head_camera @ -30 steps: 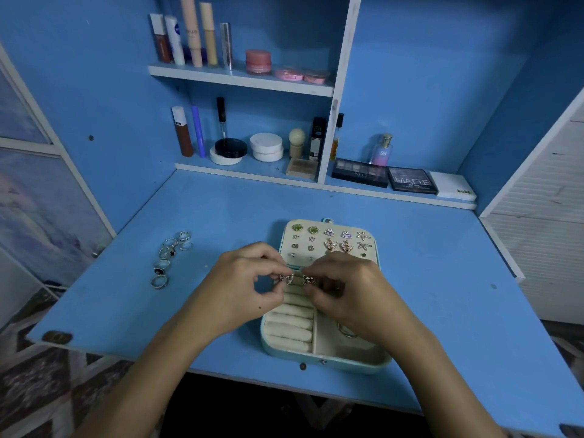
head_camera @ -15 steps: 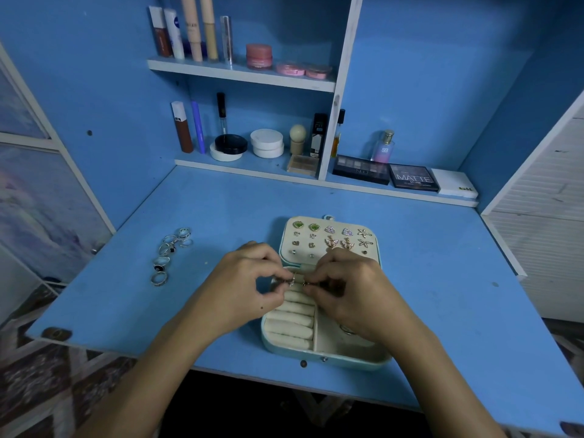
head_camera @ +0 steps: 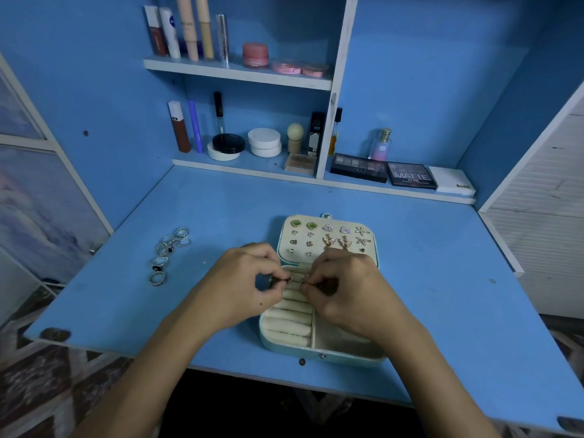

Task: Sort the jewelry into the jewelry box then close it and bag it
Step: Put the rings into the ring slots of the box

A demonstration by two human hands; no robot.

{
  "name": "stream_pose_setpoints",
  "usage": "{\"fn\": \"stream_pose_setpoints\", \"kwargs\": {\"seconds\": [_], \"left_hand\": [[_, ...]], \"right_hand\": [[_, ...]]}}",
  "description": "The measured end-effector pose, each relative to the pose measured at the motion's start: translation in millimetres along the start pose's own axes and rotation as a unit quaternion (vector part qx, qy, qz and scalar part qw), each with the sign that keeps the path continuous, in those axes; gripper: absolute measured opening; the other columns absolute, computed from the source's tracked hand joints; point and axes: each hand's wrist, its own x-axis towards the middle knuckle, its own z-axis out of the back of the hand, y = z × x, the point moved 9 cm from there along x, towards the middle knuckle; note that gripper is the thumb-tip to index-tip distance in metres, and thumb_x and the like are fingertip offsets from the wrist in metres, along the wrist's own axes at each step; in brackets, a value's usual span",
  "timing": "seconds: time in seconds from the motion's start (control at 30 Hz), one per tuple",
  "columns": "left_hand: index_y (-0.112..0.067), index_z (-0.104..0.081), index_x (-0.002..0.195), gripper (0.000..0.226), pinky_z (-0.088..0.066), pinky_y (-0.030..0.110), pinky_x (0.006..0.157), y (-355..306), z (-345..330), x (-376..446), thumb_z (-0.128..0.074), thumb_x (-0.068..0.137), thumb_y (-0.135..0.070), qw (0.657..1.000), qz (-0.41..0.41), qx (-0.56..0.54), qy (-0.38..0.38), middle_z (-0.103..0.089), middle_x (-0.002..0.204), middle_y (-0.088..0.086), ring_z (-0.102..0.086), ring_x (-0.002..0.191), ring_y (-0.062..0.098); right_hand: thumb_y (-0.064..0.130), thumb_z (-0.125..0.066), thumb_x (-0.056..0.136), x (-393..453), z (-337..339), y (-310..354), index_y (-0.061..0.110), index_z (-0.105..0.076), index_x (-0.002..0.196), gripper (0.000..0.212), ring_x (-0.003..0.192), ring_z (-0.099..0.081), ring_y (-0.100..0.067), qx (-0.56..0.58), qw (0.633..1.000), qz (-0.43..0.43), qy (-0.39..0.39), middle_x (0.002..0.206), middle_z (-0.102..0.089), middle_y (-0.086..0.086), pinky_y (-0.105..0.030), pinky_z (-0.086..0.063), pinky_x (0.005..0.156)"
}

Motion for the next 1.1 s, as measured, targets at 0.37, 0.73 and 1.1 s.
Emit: {"fn": "stream_pose_setpoints", "kwargs": {"seconds": [0.37, 0.73, 1.1], "left_hand": [[-0.026, -0.079, 0.094, 0.018, -0.036, 0.005, 0.081, 4.2, 6.6, -2.6, -0.068, 0.082, -0.033, 1.000, 0.000, 0.011, 0.010, -0.061, 0.087, -0.022, -0.054, 0.090, -0.003], [-0.030, -0.078, 0.090, 0.016, -0.043, 0.012, 0.075, 56.9, 92.8, -22.6, -0.065, 0.083, -0.037, 0.993, 0.063, 0.062, -0.081, -0.063, 0.085, -0.018, -0.062, 0.086, 0.007], [-0.030, -0.077, 0.082, 0.023, -0.048, 0.028, 0.077, 105.9, 129.0, -74.9, -0.070, 0.079, -0.052, 0.985, 0.126, 0.085, -0.083, -0.065, 0.086, -0.014, -0.062, 0.082, 0.009]], "right_hand": [[0.024, -0.063, 0.078, 14.8, -1.6, 9.2, 0.018, -0.071, 0.071, 0.012, 0.065, -0.055, -0.011, -0.089, 0.996, 0.005, 0.012, 0.070, -0.063, 0.007, -0.027, -0.048, 0.062], [0.015, -0.064, 0.087, 76.2, -27.9, 45.1, 0.017, -0.072, 0.083, 0.009, 0.063, -0.051, 0.004, -0.047, 0.997, 0.051, 0.038, 0.079, -0.067, 0.008, -0.007, -0.039, 0.062], [0.010, -0.053, 0.097, 138.4, -107.1, 68.9, 0.016, -0.070, 0.116, 0.026, 0.091, -0.061, -0.021, -0.075, 0.985, 0.085, 0.131, 0.103, -0.069, -0.007, -0.031, -0.050, 0.085]]}}
